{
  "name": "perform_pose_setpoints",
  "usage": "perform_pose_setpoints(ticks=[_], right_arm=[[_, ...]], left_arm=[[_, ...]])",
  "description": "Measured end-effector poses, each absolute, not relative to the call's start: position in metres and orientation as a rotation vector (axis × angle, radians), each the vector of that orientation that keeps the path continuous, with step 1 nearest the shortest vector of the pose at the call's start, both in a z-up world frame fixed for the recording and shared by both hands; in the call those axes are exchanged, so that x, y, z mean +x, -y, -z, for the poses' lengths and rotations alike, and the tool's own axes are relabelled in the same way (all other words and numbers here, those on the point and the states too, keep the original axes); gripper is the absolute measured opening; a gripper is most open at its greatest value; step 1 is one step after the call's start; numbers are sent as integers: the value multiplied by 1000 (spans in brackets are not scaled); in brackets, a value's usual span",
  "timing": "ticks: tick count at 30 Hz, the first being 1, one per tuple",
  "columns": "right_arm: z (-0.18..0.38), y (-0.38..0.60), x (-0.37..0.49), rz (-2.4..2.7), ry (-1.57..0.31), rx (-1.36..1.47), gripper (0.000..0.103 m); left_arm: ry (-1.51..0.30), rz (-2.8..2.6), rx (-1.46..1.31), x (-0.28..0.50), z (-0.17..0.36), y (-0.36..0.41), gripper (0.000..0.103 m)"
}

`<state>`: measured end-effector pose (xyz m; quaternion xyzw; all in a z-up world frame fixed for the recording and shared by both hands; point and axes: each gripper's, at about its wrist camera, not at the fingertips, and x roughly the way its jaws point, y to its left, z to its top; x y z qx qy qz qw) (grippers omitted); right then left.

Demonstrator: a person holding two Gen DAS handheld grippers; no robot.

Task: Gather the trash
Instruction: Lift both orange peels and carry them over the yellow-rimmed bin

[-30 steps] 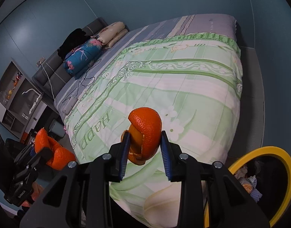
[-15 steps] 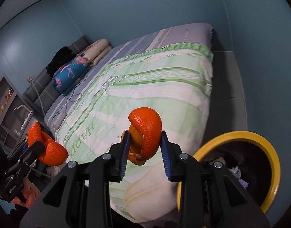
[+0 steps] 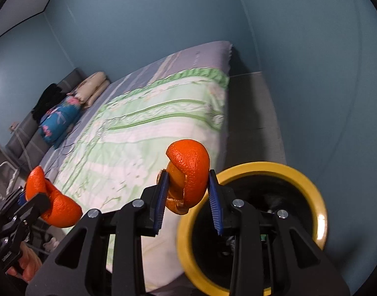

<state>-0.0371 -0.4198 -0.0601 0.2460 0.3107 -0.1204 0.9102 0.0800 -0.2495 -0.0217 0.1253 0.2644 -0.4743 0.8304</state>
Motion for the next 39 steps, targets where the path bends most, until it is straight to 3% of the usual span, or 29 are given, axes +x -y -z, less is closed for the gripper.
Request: perform_pose_setpoints(ticks=[12,39], right_arm=[[70,444,-62,349,-598,493,30],[146,483,-44,389,-748,595,30]], left_arm=[[-562,1079,290,63,31,292,31],[-821,1132,319,96,144,368,31]])
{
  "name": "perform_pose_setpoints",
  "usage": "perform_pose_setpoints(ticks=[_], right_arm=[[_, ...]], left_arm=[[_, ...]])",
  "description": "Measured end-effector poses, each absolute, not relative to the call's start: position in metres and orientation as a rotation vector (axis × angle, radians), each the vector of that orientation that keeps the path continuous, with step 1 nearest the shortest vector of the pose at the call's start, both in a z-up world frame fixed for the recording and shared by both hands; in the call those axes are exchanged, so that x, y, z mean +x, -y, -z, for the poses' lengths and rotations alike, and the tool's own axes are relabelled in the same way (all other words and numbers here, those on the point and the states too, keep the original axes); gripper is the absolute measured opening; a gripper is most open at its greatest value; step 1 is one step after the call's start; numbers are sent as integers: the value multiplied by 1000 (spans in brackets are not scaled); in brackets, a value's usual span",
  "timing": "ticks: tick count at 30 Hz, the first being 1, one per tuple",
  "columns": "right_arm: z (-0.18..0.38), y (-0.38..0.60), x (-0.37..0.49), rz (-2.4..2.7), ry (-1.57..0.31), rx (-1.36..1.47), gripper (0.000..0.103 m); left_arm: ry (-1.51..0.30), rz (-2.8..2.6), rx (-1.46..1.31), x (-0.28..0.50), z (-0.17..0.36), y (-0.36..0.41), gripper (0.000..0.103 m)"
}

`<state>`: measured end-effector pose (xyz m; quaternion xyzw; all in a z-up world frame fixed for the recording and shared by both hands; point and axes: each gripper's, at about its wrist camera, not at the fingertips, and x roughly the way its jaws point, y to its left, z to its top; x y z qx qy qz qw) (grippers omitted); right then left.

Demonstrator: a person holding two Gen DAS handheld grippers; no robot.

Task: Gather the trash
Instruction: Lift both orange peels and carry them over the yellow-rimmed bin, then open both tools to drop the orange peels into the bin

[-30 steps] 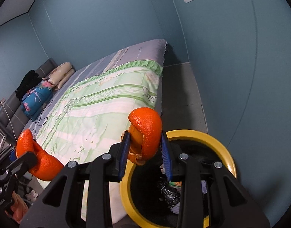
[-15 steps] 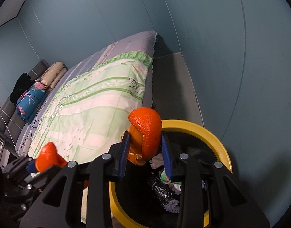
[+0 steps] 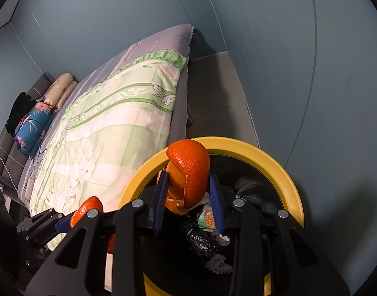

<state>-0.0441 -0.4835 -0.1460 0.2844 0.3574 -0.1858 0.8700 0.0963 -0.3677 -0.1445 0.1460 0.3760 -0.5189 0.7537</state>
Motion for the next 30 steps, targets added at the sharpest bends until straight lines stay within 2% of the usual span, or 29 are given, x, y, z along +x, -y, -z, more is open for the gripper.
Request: perform_pose_setpoints(ticks=[30], right_arm=[[173,494,-31,400,-836,623,31]], left_arm=[[-938,1130,322,99,181,384,32]])
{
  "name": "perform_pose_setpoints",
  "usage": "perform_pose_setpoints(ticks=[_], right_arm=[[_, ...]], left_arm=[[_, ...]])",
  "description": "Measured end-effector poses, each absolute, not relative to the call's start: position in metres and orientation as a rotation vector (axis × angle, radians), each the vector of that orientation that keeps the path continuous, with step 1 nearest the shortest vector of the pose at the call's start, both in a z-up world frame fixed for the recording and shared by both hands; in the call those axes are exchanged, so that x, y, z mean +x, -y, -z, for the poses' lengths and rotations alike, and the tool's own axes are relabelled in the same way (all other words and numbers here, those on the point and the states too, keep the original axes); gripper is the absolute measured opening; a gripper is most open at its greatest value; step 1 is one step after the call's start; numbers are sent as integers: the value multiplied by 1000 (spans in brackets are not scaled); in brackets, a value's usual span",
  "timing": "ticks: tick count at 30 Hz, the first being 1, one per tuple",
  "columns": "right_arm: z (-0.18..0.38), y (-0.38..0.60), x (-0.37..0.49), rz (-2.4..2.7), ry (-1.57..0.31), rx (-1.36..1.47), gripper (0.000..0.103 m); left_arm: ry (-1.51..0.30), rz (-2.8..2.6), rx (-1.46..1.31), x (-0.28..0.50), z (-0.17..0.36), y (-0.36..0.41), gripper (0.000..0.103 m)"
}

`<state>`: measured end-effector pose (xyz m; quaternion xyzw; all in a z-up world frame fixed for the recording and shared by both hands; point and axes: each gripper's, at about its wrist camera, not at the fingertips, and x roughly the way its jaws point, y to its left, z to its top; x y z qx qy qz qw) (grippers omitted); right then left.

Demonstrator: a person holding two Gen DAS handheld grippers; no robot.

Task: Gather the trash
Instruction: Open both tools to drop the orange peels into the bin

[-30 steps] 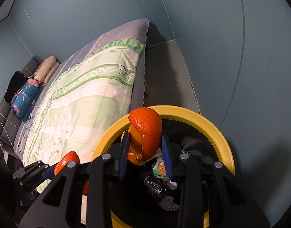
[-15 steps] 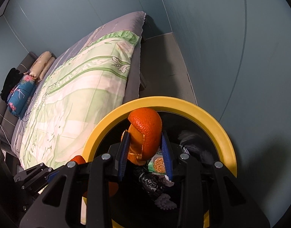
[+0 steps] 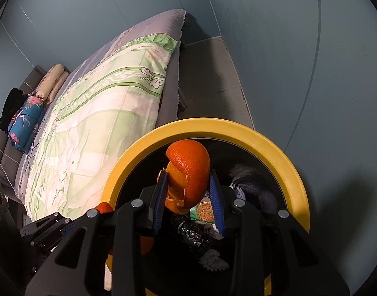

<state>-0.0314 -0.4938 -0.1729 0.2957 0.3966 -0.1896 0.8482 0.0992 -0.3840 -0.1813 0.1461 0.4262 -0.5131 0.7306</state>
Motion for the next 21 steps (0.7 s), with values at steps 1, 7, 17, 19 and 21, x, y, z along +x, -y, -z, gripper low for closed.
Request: perform_pose_setpoints(ticks=[1,7,17,19,21], right_arm=[[173,495,-32,400,-836,623,31],[176,495,-31,393,-839,628,32],[179,500,-34,403,-839,649,40],[179,501,-35,410,-838,655,40],[178,501,-36,417,-834,659,40]], left_arm=[[-941,1129,320,100,182,385,32],[-946,1125,314,102,183,386,32],[-974,1123,294,105,185,383,39],[-975,1127,282,106,184,380,42],[-963,1125,275,107,181,376,43]])
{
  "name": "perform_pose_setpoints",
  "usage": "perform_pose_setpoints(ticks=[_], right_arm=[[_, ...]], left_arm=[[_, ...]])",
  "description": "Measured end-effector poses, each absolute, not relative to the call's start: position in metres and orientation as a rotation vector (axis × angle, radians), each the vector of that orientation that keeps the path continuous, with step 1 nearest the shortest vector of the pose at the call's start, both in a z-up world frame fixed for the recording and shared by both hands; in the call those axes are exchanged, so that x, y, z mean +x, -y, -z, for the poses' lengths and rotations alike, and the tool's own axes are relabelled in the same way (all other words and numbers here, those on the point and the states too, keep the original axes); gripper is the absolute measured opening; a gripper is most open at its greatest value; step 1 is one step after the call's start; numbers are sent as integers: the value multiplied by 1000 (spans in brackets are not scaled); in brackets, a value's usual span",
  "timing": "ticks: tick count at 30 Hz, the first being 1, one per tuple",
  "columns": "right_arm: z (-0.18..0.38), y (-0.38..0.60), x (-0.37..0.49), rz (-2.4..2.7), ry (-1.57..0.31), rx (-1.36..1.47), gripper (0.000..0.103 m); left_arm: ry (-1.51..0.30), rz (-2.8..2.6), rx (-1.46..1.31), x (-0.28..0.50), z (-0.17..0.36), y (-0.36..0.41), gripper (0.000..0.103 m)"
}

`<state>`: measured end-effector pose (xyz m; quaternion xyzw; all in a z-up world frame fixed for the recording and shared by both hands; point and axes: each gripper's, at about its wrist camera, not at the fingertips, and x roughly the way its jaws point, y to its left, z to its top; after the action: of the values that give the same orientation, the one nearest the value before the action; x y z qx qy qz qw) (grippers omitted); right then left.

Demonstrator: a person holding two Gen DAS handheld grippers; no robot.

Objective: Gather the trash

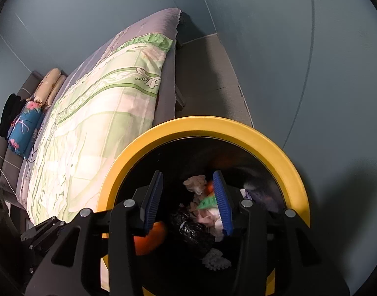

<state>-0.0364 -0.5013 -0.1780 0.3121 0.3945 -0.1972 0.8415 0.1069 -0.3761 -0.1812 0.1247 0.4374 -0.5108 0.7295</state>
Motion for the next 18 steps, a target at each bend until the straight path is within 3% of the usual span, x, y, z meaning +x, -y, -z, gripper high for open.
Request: perform_pose_setpoints(ticks=[18], right_arm=[[136,469,-27,399,-774,563,40]], left_arm=[[-887,999,156,137,138,301,43]])
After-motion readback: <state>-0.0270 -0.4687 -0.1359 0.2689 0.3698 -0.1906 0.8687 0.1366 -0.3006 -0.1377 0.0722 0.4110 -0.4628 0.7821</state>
